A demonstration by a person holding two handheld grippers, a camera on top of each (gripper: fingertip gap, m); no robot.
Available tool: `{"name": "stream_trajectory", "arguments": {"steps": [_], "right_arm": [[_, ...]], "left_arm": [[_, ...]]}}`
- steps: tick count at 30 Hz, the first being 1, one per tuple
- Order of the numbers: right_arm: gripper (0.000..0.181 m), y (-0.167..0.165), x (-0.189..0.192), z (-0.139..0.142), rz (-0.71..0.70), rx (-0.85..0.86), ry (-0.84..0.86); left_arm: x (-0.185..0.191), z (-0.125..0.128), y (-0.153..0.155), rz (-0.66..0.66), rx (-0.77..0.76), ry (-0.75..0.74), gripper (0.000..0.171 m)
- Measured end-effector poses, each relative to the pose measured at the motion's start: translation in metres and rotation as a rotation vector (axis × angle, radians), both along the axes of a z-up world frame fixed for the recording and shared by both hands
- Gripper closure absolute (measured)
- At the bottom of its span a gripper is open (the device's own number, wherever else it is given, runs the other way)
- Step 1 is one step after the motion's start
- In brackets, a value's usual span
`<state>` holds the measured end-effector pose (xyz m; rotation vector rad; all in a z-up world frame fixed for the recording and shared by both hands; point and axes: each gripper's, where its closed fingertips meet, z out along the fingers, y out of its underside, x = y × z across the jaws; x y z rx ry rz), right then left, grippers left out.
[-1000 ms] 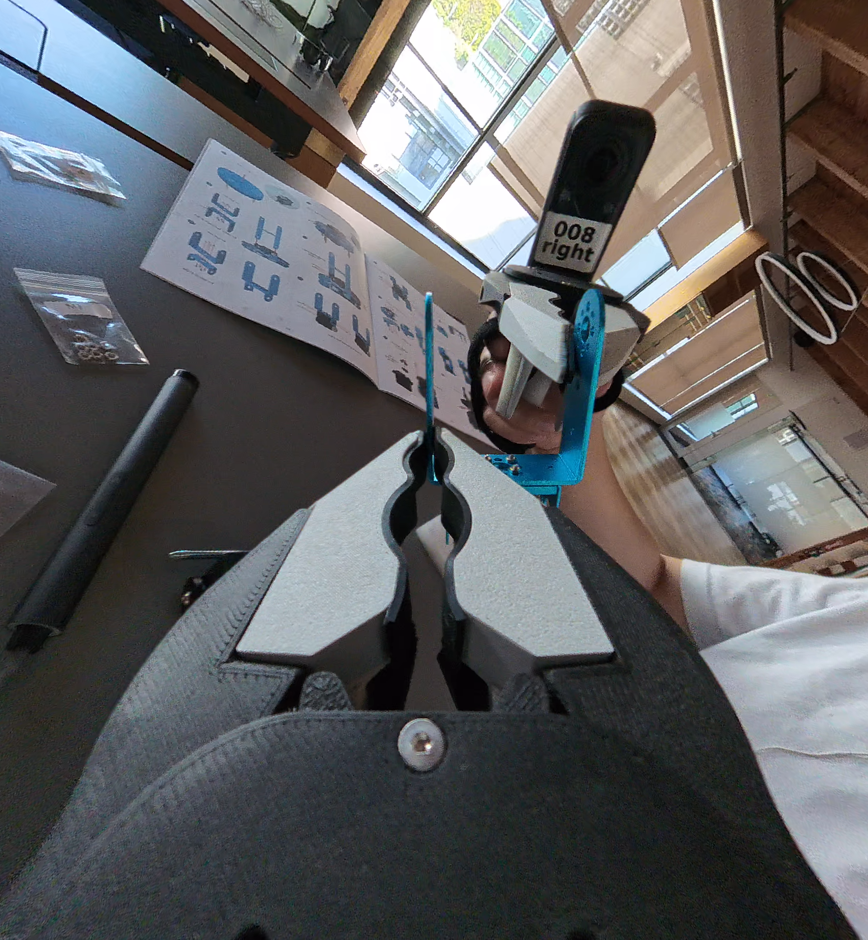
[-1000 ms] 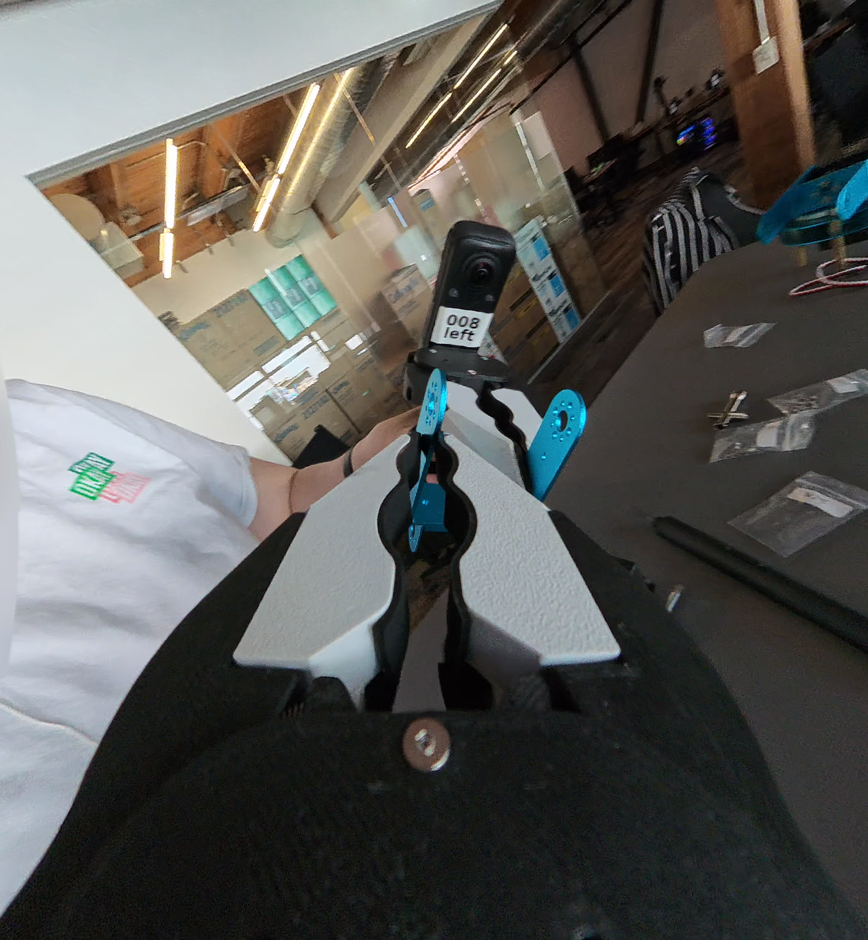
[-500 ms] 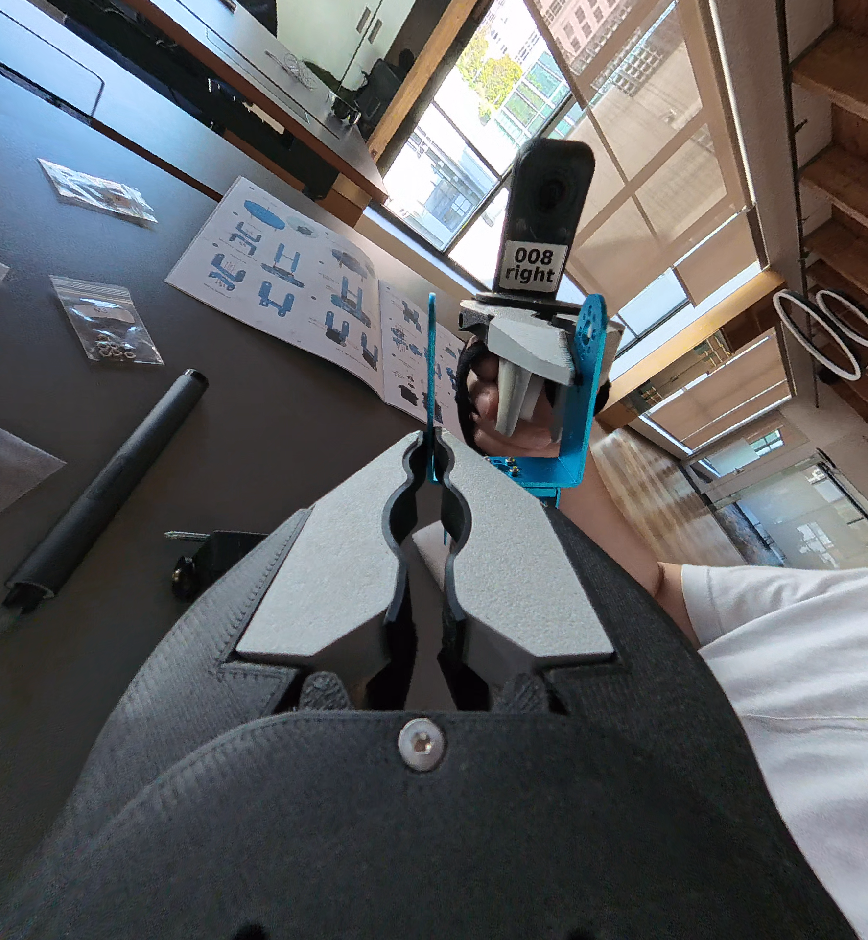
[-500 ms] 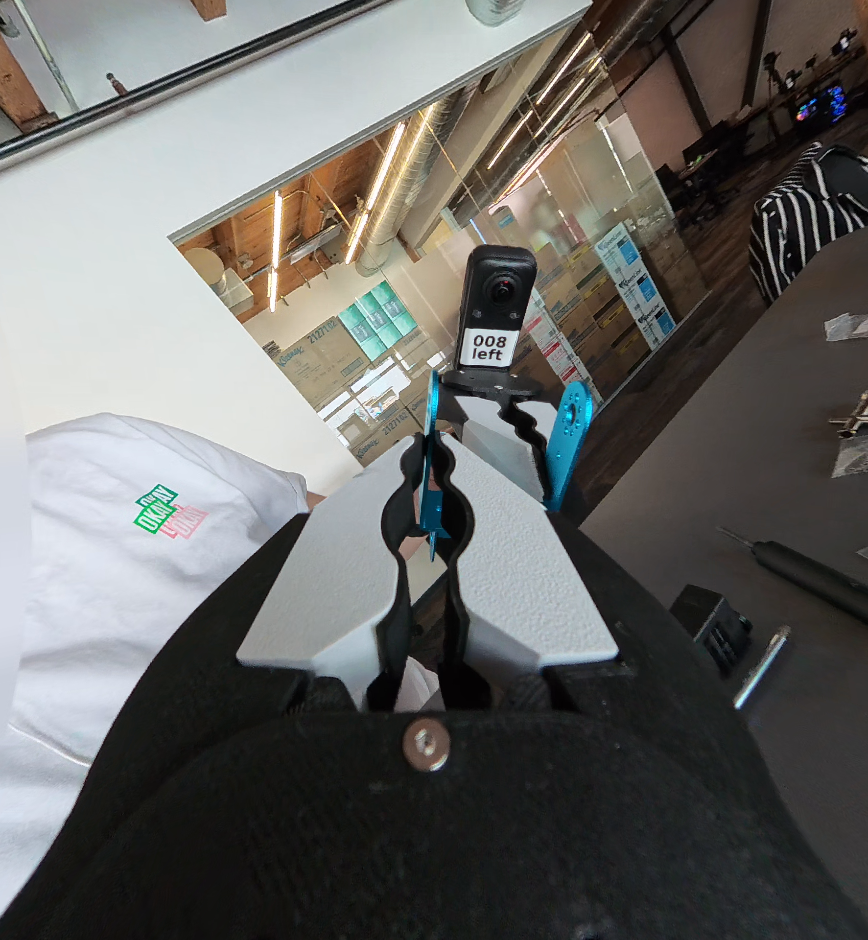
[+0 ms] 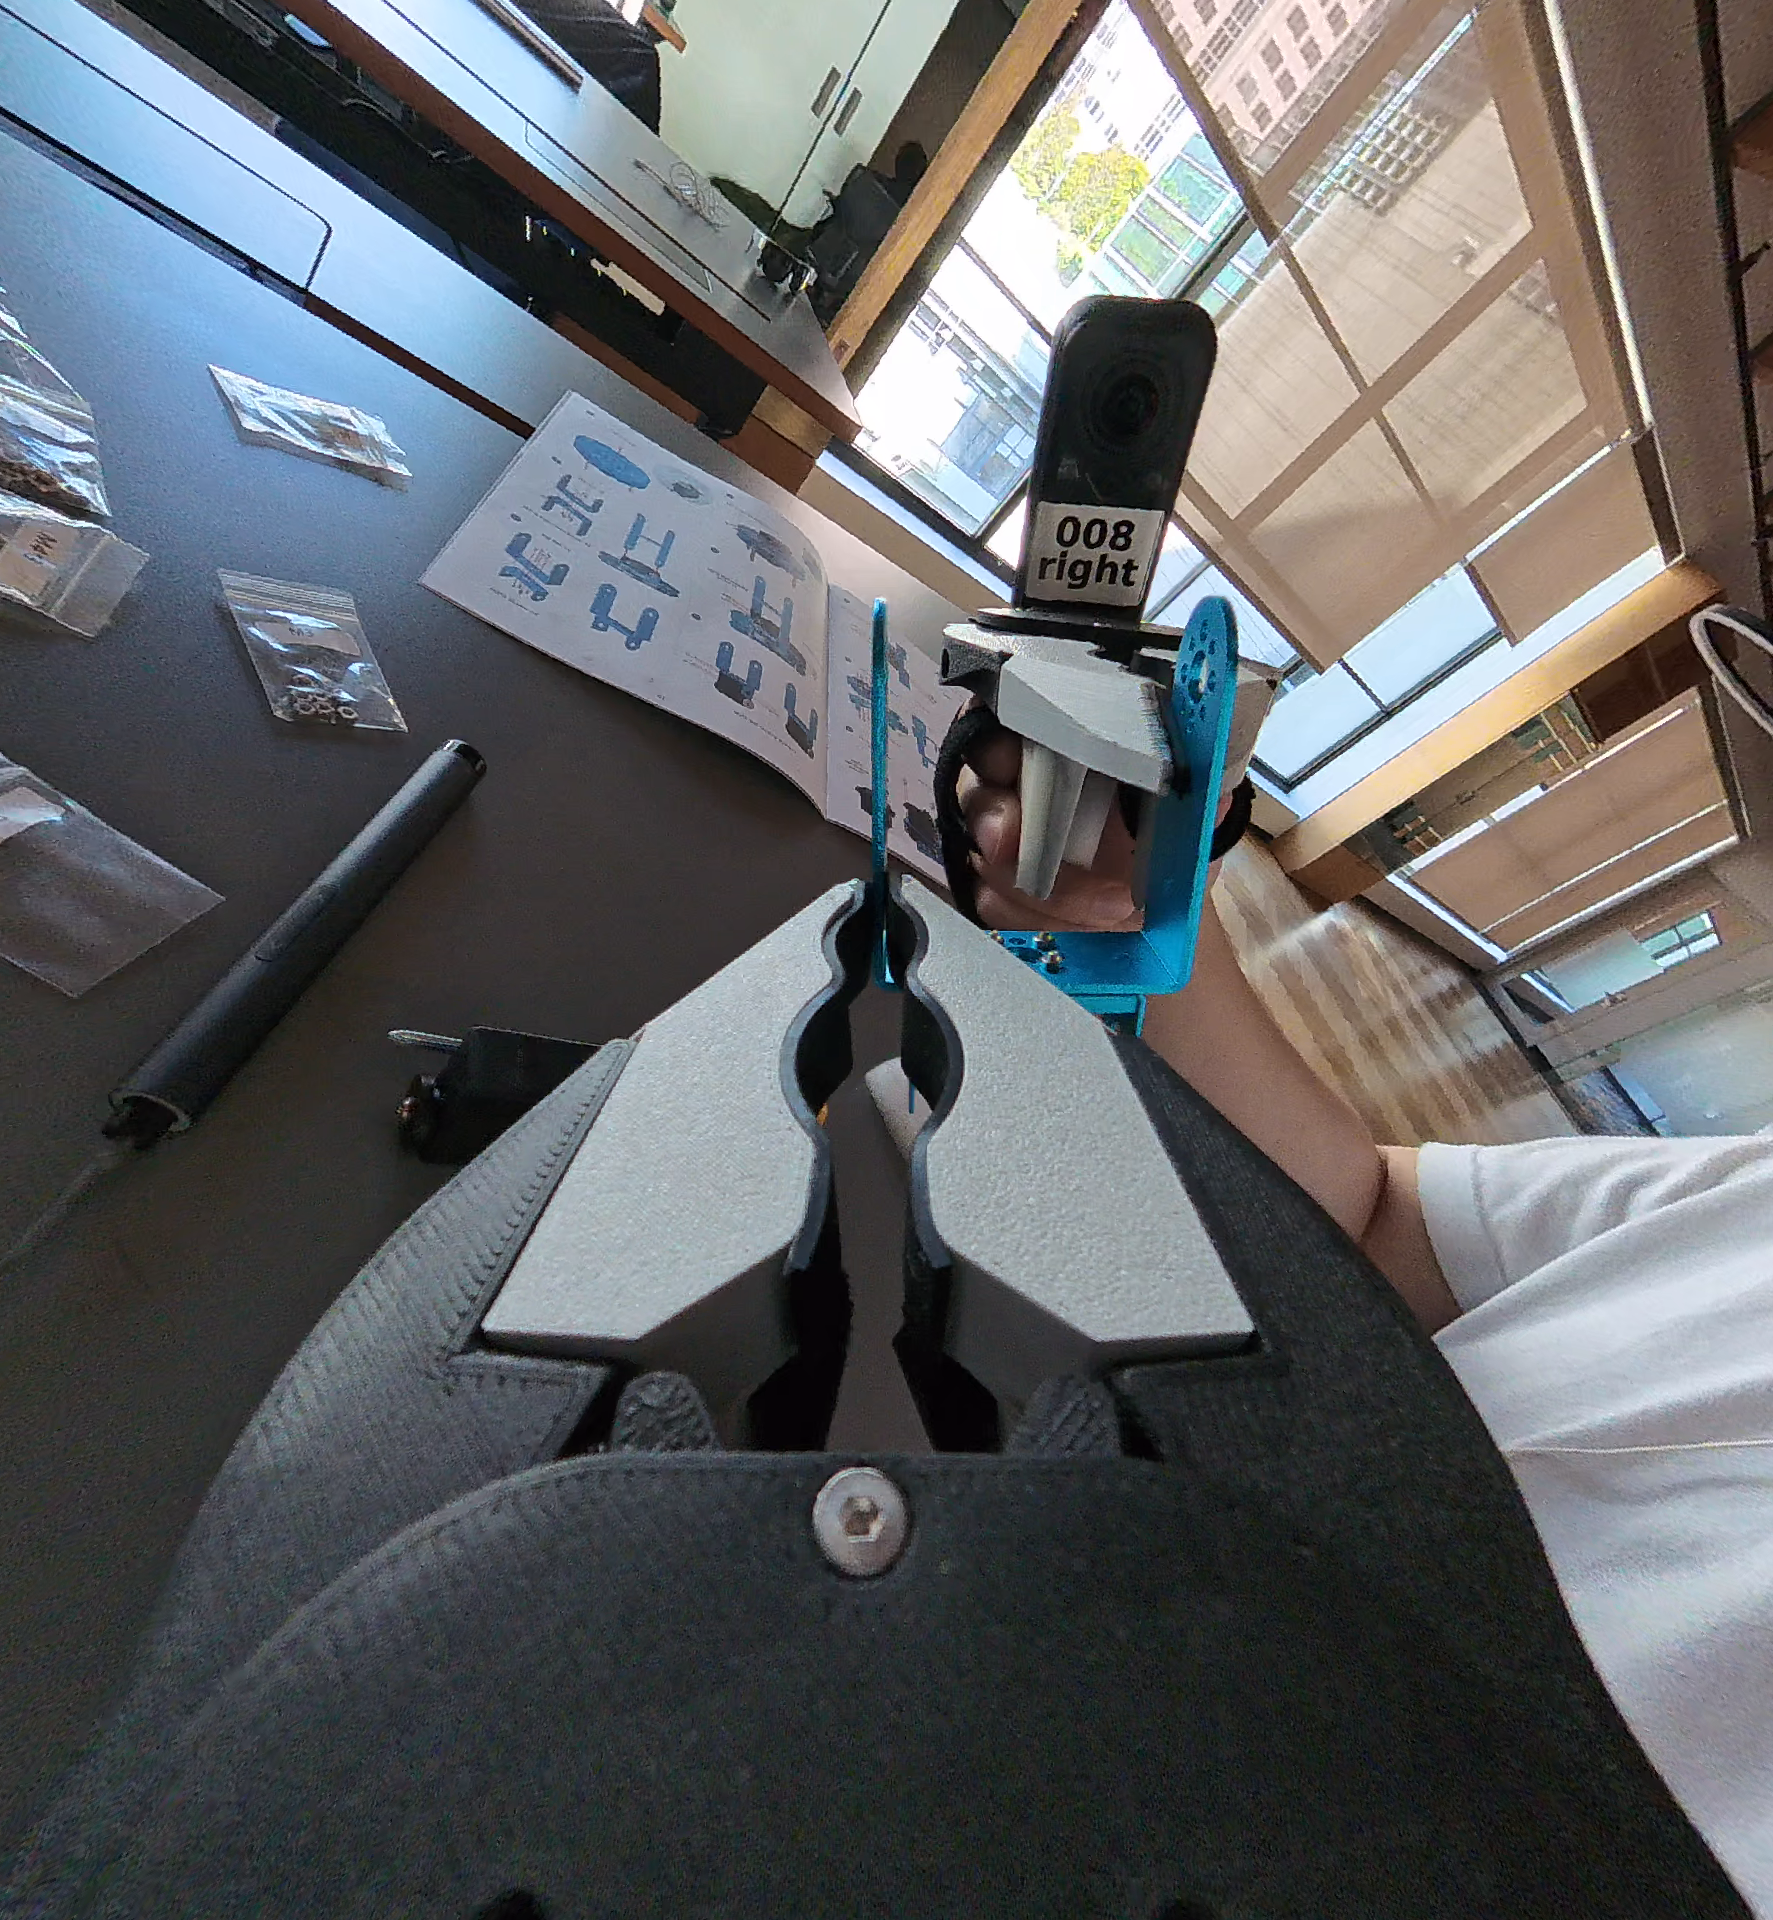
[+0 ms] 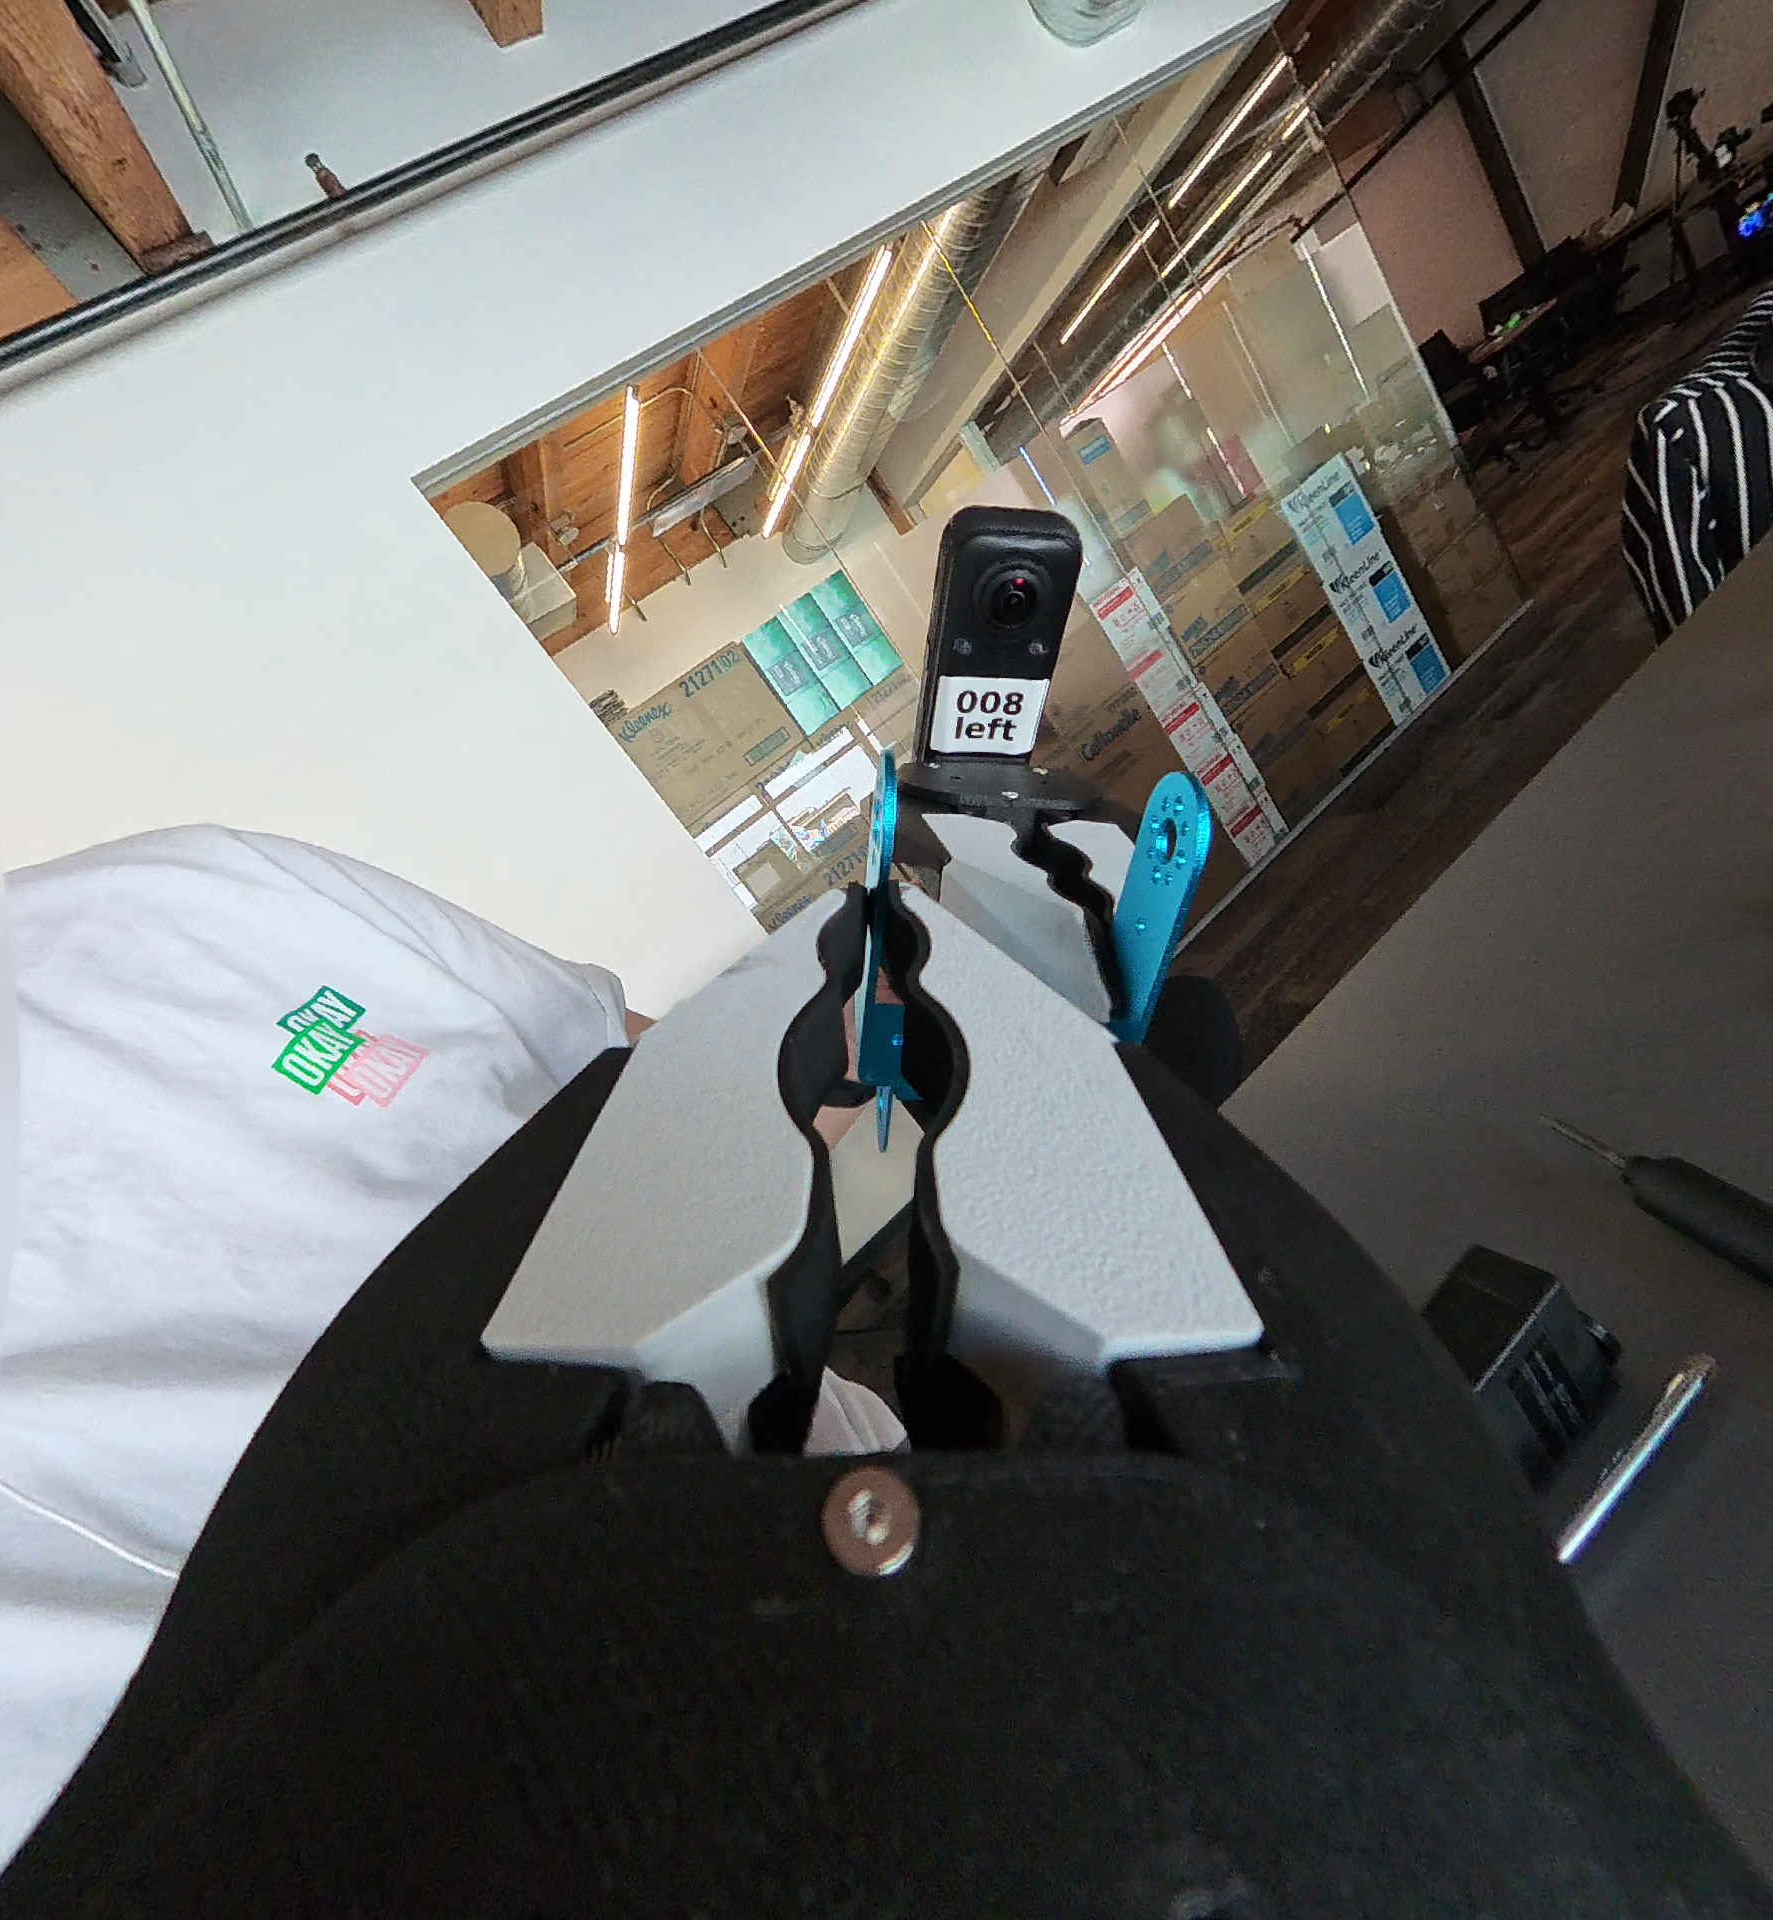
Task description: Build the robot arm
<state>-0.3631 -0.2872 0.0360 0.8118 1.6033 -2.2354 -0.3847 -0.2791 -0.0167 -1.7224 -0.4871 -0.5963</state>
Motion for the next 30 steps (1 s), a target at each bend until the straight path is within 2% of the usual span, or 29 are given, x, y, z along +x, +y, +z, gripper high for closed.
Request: {"name": "stream_trajectory", "arguments": {"steps": [6, 9, 24, 27, 30], "right_arm": [[0.175, -0.005, -0.003, -0.005, -0.014, 0.03, -0.007], [0.179, -0.005, 0.001, -0.005, -0.003, 0.045, 0.005], [0.179, 0.019, 0.009, 0.011, -0.031, 0.042, 0.02], [0.18, 0.024, 0.018, 0.033, -0.064, 0.036, 0.063], [0.179, 0.028, 0.029, 0.048, -0.095, 0.071, 0.12]], "left_arm": [[-0.003, 0.0, -0.002, 0.012, -0.003, 0.006, 0.171], [-0.004, 0.001, 0.001, 0.006, 0.008, 0.007, 0.171], [0.004, 0.015, 0.026, -0.069, 0.019, 0.024, 0.171], [0.014, 0.035, 0.033, -0.111, 0.042, 0.022, 0.171], [0.021, 0.055, 0.04, -0.131, 0.051, 0.092, 0.171]]}}
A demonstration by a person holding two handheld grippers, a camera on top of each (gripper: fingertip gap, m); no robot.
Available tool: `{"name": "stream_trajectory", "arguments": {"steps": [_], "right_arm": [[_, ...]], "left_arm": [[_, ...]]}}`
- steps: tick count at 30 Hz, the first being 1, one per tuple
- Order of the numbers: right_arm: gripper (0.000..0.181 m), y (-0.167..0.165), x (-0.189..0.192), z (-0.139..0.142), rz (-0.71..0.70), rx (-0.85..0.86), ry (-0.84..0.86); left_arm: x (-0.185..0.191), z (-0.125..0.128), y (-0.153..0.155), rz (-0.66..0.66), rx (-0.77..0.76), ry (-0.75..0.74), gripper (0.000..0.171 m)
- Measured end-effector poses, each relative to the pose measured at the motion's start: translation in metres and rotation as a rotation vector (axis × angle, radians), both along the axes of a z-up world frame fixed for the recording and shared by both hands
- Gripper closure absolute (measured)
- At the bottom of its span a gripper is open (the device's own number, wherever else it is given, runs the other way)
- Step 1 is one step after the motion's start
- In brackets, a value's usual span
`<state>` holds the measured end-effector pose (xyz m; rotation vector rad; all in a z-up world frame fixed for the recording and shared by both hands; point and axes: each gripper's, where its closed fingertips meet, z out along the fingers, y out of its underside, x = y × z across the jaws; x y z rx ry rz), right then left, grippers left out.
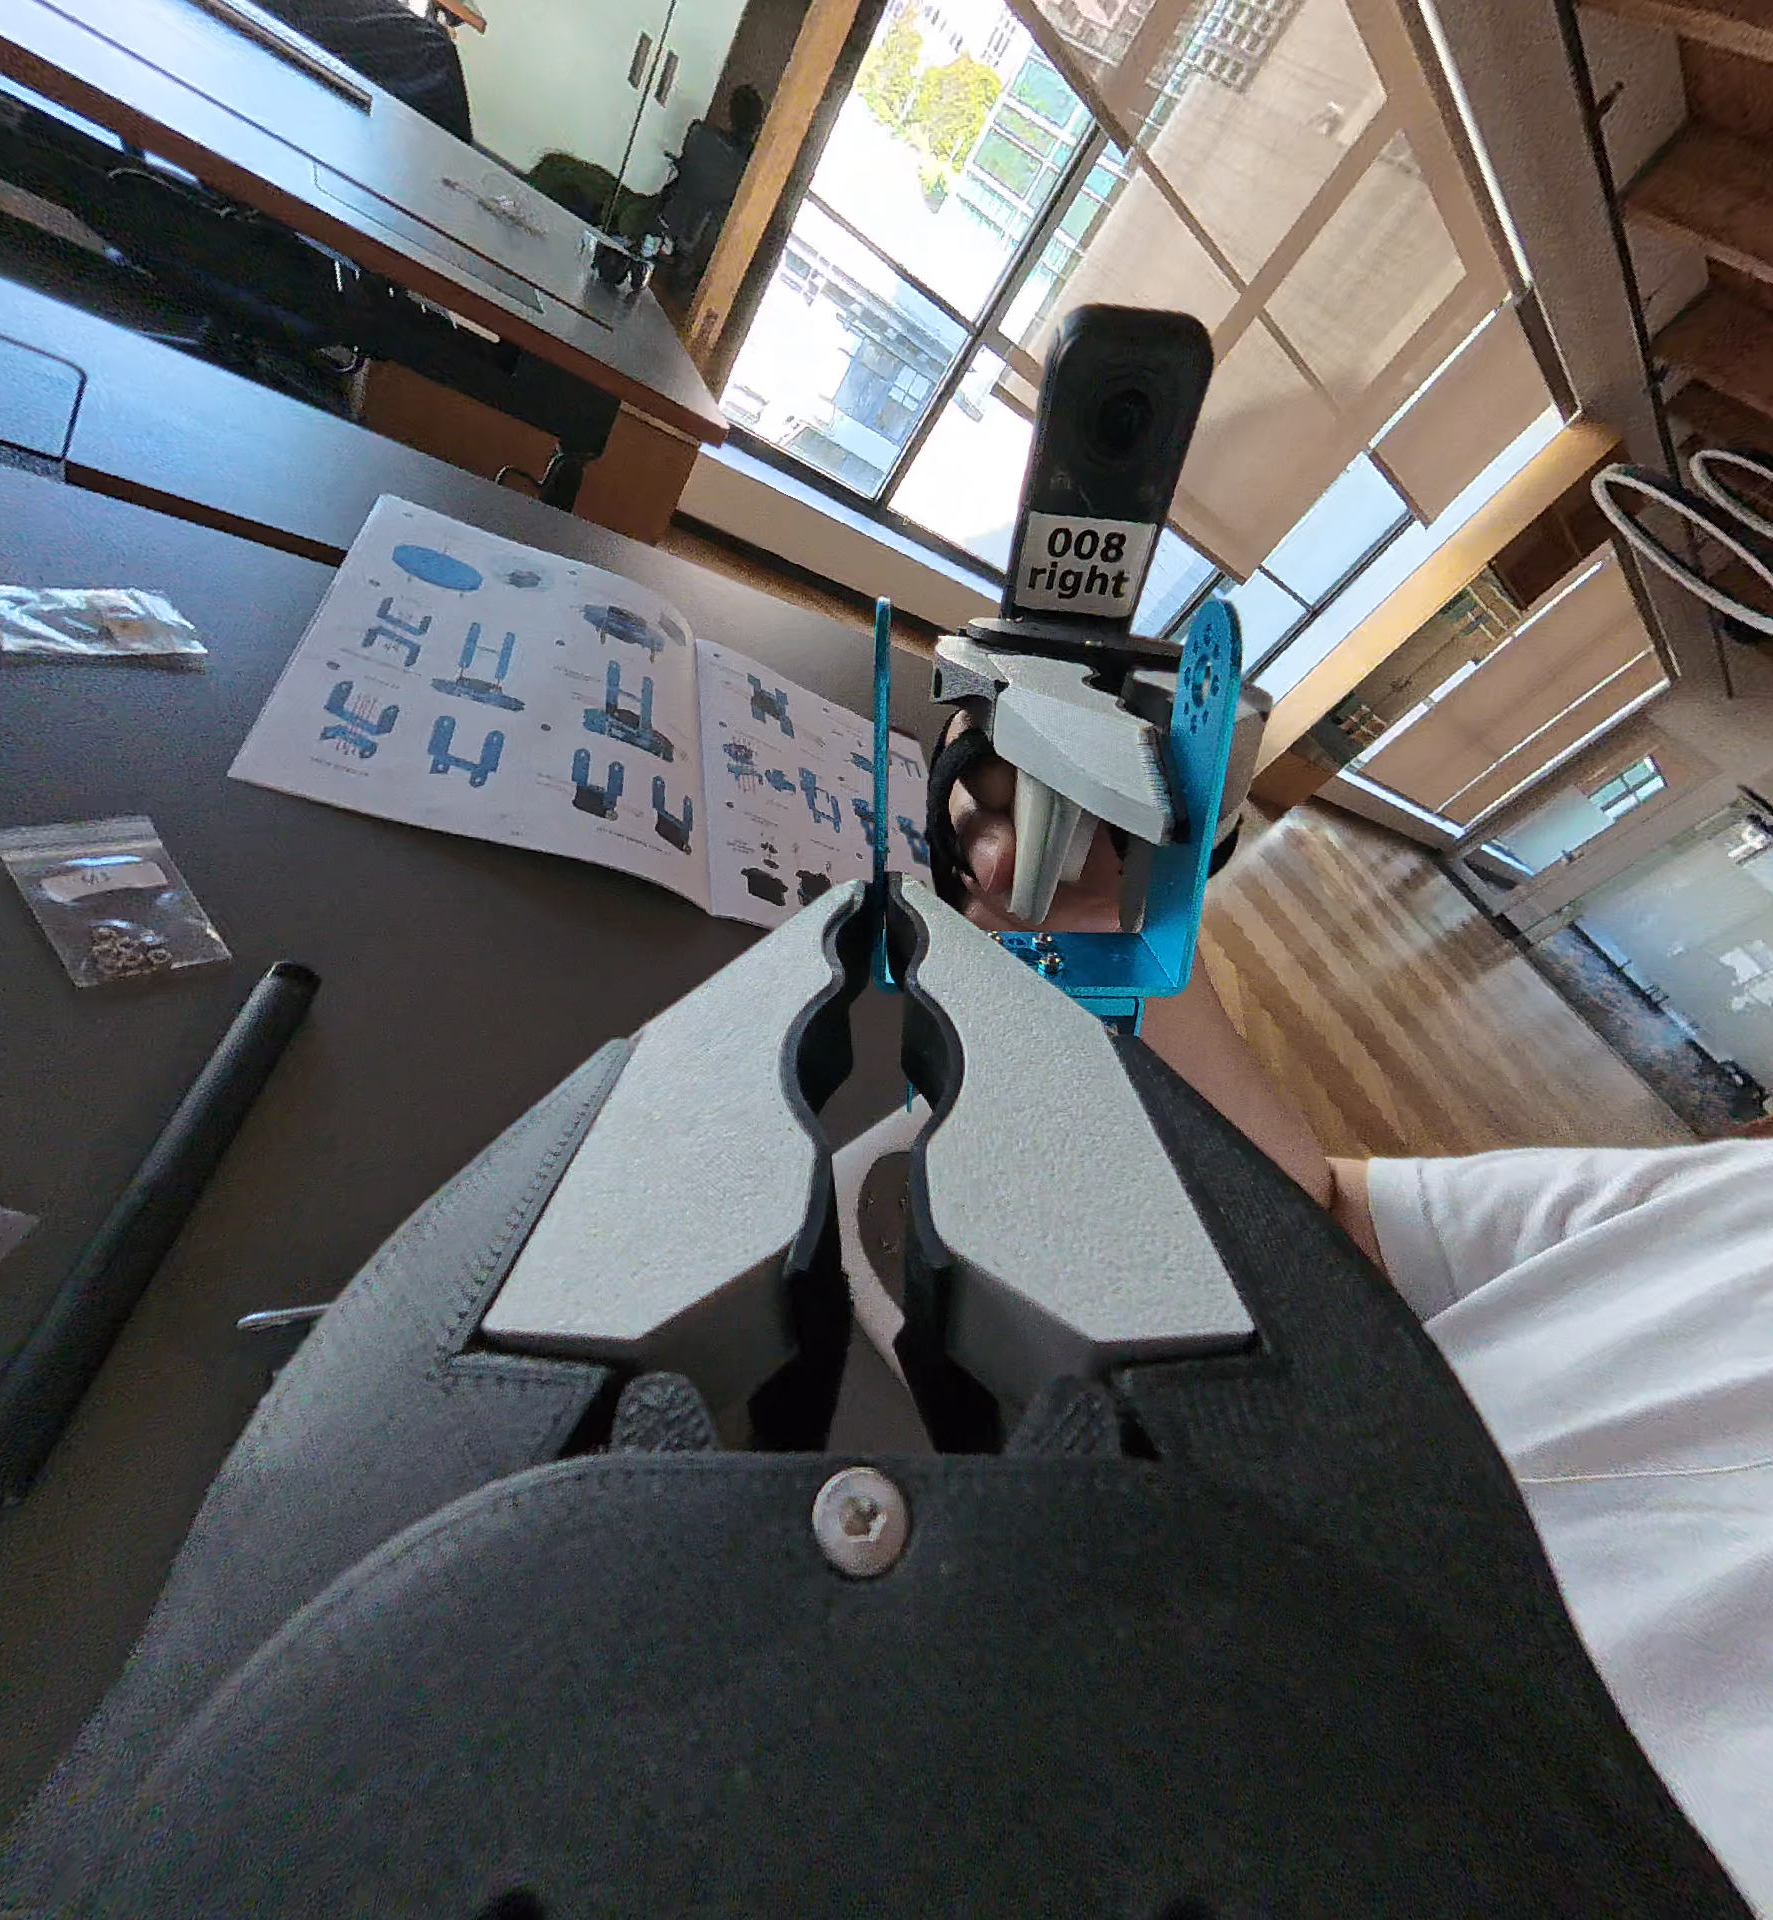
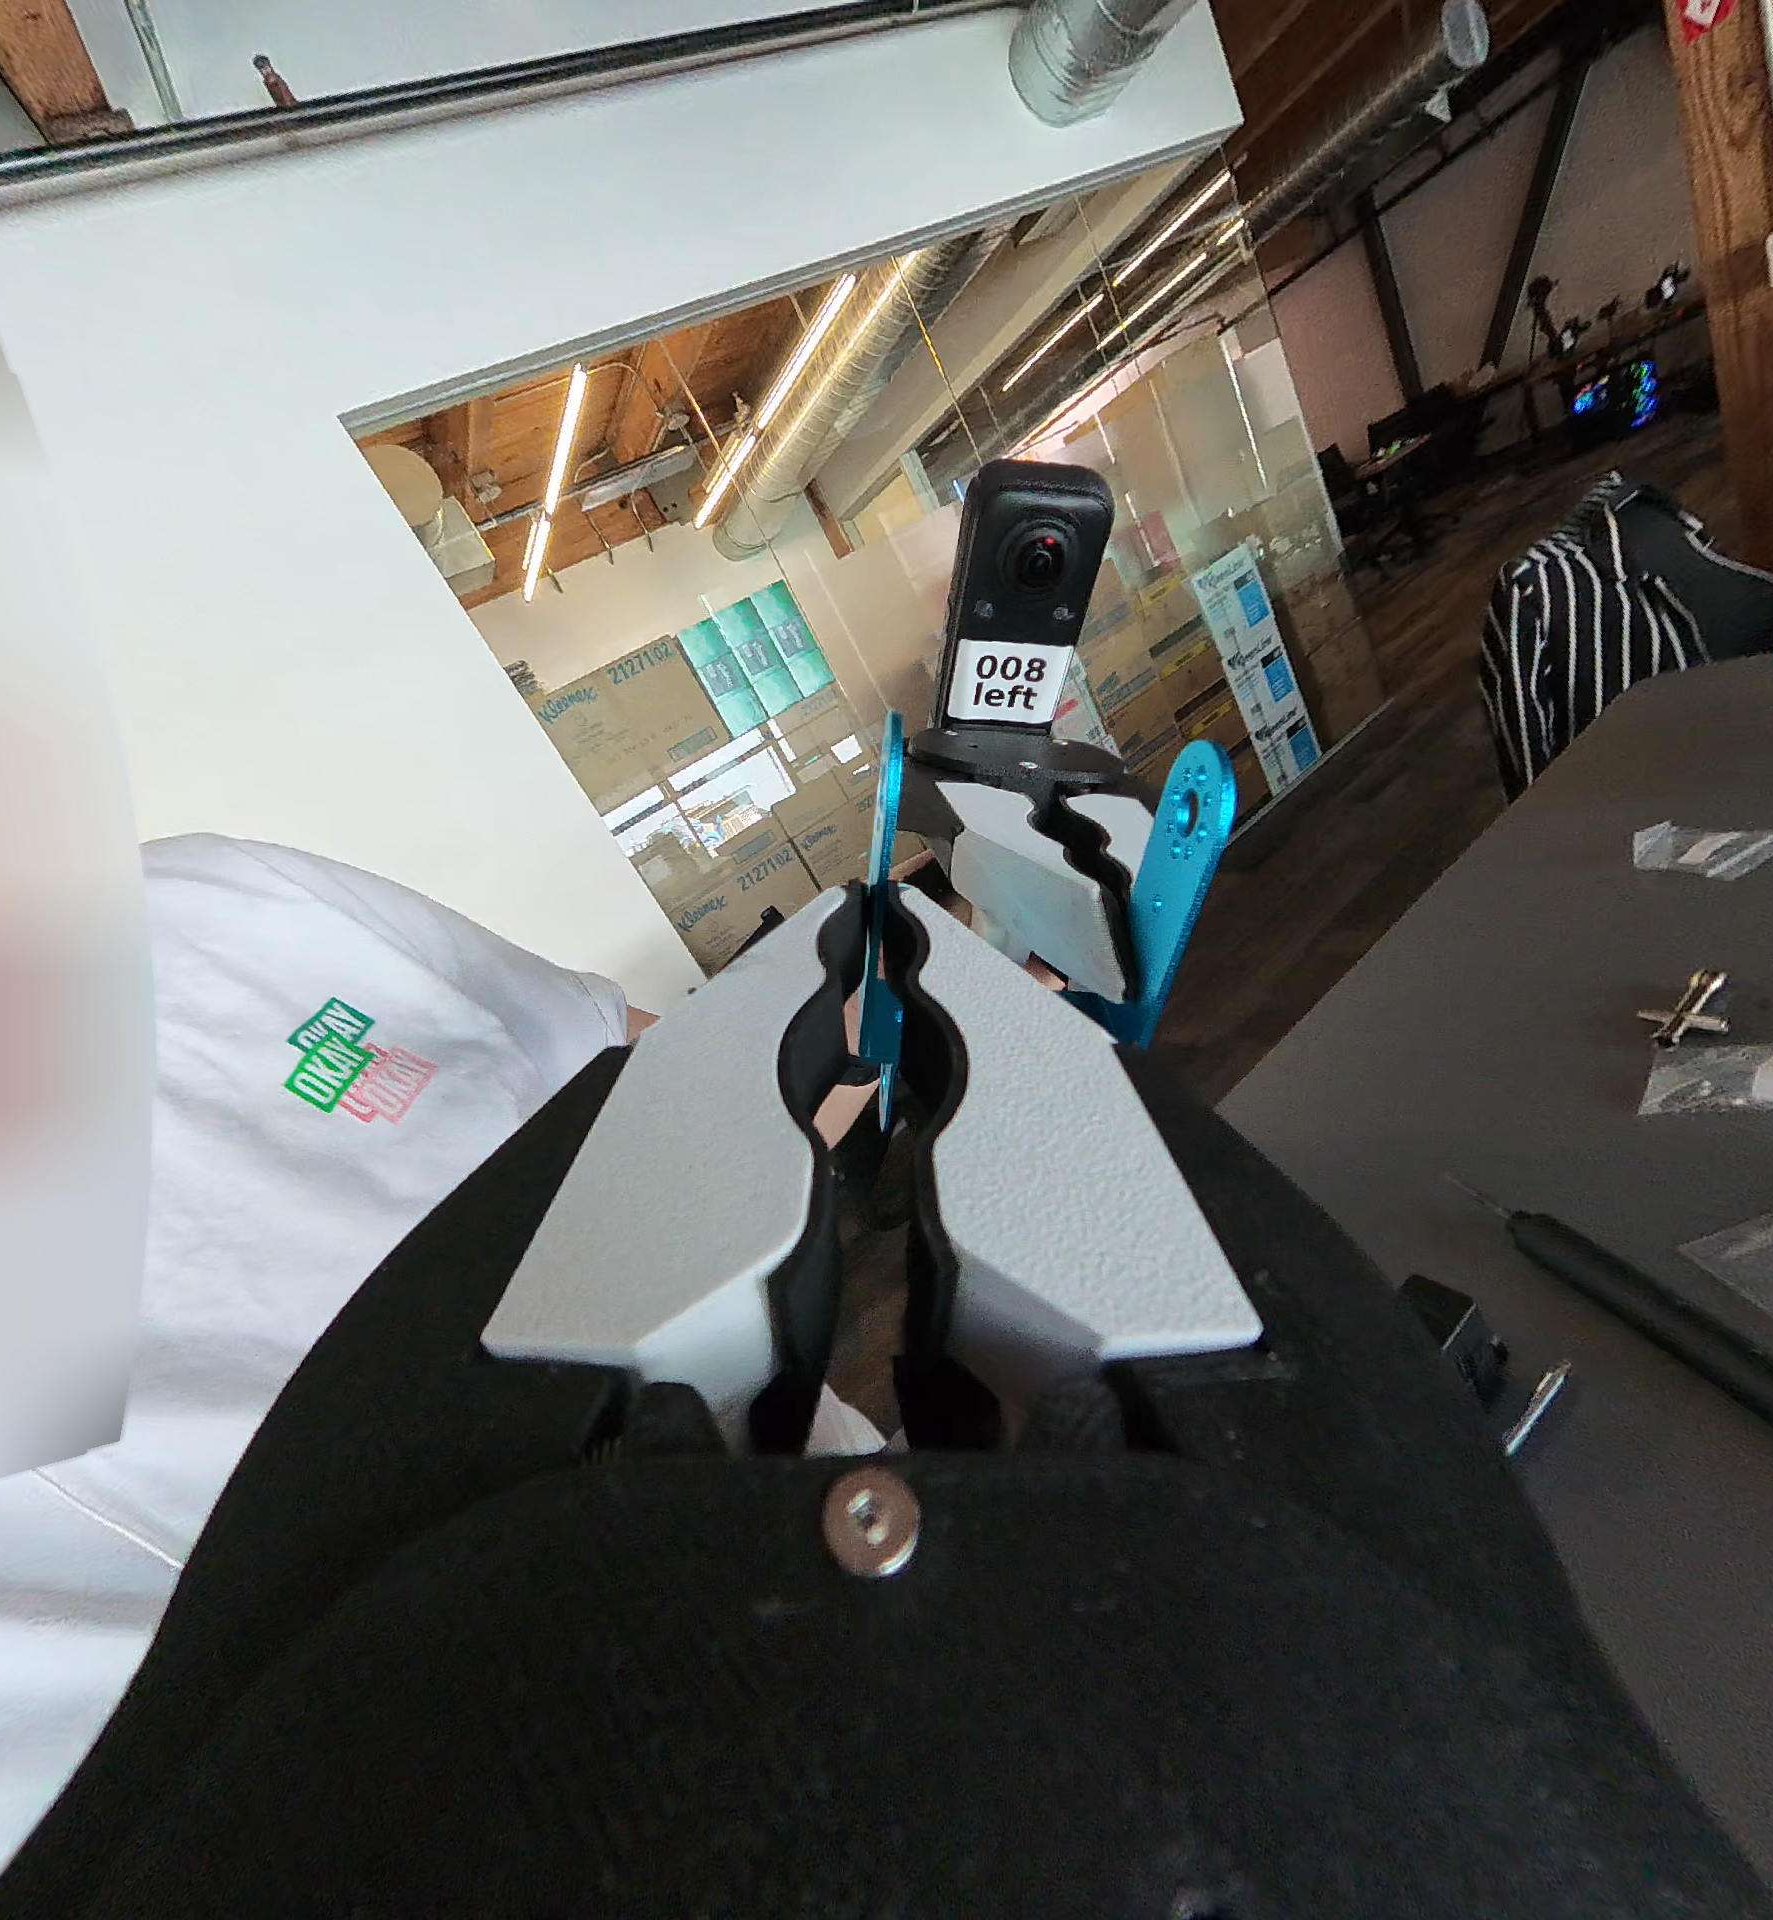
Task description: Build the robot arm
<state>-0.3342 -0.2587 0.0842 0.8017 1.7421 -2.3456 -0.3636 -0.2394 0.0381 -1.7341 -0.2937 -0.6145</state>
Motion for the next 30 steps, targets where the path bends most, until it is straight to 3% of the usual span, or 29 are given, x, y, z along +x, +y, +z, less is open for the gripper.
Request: {"name": "stream_trajectory", "arguments": {"steps": [5, 21, 24, 30], "right_arm": [[0.179, 0.006, 0.004, 0.007, -0.019, -0.01, 0.015], [0.18, 0.006, -0.014, -0.017, 0.004, -0.029, -0.059], [0.179, 0.007, -0.02, -0.034, 0.017, -0.014, -0.082], [0.176, 0.005, -0.043, -0.086, 0.076, 0.034, -0.158]], "left_arm": [[0.006, 0.008, 0.008, -0.025, 0.012, 0.011, 0.171], [-0.012, -0.014, 0.005, 0.023, -0.008, -0.008, 0.171], [-0.021, -0.026, 0.004, 0.051, -0.026, 0.044, 0.171], [-0.051, -0.07, -0.002, 0.19, 0.008, 0.309, 0.171]]}}
